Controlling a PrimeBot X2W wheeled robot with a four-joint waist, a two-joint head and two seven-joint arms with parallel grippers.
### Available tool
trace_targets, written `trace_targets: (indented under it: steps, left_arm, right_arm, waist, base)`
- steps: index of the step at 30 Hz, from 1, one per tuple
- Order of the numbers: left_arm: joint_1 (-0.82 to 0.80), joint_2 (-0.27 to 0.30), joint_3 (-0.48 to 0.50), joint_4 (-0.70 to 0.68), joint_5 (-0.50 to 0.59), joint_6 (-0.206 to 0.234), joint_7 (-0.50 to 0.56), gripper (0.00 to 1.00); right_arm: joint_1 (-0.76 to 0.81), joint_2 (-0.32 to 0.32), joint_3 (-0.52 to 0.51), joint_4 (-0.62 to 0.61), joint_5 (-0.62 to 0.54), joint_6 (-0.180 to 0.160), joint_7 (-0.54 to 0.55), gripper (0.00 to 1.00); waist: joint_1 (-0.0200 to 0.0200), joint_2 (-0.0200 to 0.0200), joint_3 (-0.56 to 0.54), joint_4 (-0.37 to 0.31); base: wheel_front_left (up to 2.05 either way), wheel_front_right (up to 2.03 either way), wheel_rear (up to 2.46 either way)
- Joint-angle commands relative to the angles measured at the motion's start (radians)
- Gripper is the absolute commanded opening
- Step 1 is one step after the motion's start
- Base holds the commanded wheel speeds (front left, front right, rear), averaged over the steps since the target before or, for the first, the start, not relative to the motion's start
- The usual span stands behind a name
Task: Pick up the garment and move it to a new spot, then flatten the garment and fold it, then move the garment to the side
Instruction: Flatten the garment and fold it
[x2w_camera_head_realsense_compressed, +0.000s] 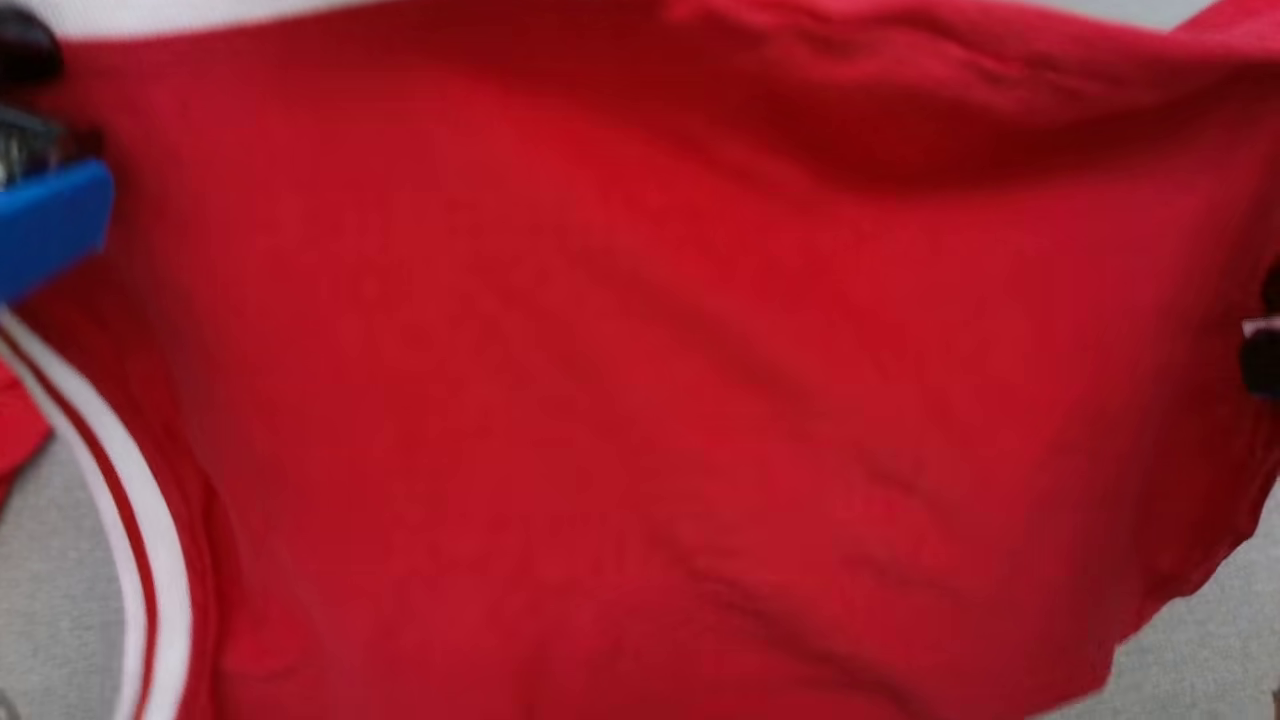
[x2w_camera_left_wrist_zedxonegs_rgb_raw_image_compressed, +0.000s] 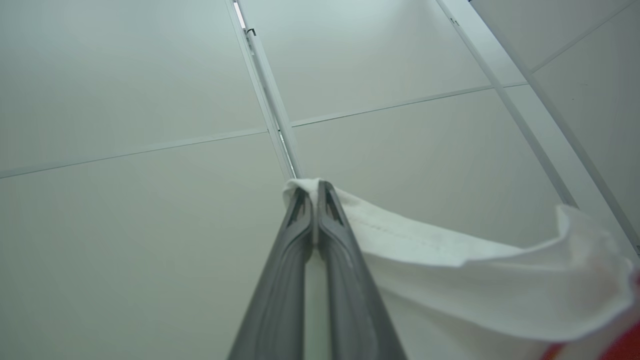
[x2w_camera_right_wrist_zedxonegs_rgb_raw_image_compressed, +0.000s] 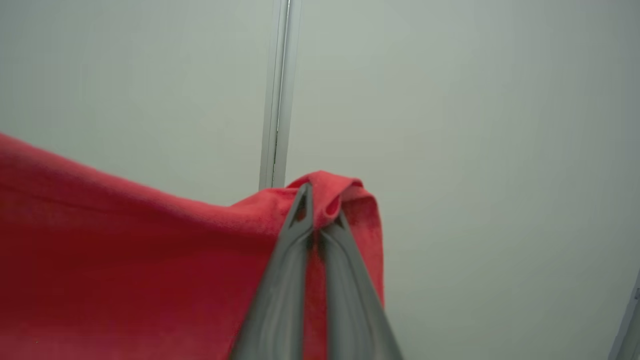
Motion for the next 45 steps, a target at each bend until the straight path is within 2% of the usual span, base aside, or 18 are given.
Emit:
trace_targets:
  steps: [1,6,12,16,19,23,29,34,39,45]
  left_arm:
    - [-0.026,-0.003,-0.006,0.022,0.000,-0.004,-0.005,0.00]
    - [-0.181,-0.007,-0.049,0.215,0.023,-0.023,-0.047,0.00]
    - [-0.417,-0.015,-0.095,0.415,0.084,-0.035,-0.139,0.00]
    - [-0.547,-0.041,-0.125,0.553,0.112,-0.040,-0.196,0.00]
    - [-0.585,-0.078,-0.141,0.650,0.109,-0.032,-0.238,0.00]
    - [-0.529,-0.116,-0.163,0.761,0.103,-0.025,-0.297,0.00]
    - [-0.397,-0.178,-0.195,0.865,0.073,-0.017,-0.384,0.00]
    - [-0.285,-0.201,-0.203,0.898,0.038,-0.026,-0.461,0.00]
    - [-0.171,-0.172,-0.178,0.858,-0.003,-0.032,-0.510,0.00]
    - [0.037,-0.160,-0.108,0.709,-0.051,-0.006,-0.533,0.00]
  right_arm:
    - [-0.019,-0.002,0.006,0.018,0.000,0.000,0.003,0.00]
    - [-0.172,-0.002,0.047,0.191,-0.013,0.000,-0.033,0.00]
    - [-0.469,0.043,0.098,0.453,-0.081,0.000,-0.122,0.00]
    - [-0.644,0.073,0.103,0.615,-0.145,0.000,-0.166,0.00]
    - [-0.734,0.085,0.087,0.735,-0.205,0.000,-0.193,0.00]
    - [-0.782,0.096,0.066,0.895,-0.294,0.000,-0.257,0.00]
    - [-0.747,0.105,0.035,1.109,-0.370,0.000,-0.378,0.00]
    - [-0.712,0.105,0.036,1.241,-0.330,0.000,-0.480,0.00]
    - [-0.659,0.105,0.043,1.294,-0.257,0.000,-0.568,0.00]
    - [-0.532,0.105,0.056,1.246,-0.168,0.000,-0.607,0.00]
  waist:
    - [0.0000,0.0000,0.024,0.009]
    - [0.0000,0.0000,0.128,-0.010]
    - [0.0000,0.0000,0.224,-0.030]
    - [0.0000,0.0000,0.281,-0.015]
    - [0.0000,0.0000,0.328,0.013]
    - [0.0000,0.0000,0.383,0.053]
    - [0.0000,0.0000,0.441,0.088]
    - [0.0000,0.0000,0.461,0.095]
    - [0.0000,0.0000,0.442,0.085]
    - [0.0000,0.0000,0.382,0.079]
  base:
    - [0.00,0.00,0.00]
    - [0.00,0.00,0.00]
    - [0.00,0.00,0.00]
    - [0.00,0.00,0.00]
    - [0.00,0.00,0.00]
    - [0.00,0.00,0.00]
    - [0.00,0.00,0.00]
    - [0.00,0.00,0.00]
    - [0.00,0.00,0.00]
    - [0.00,0.00,0.00]
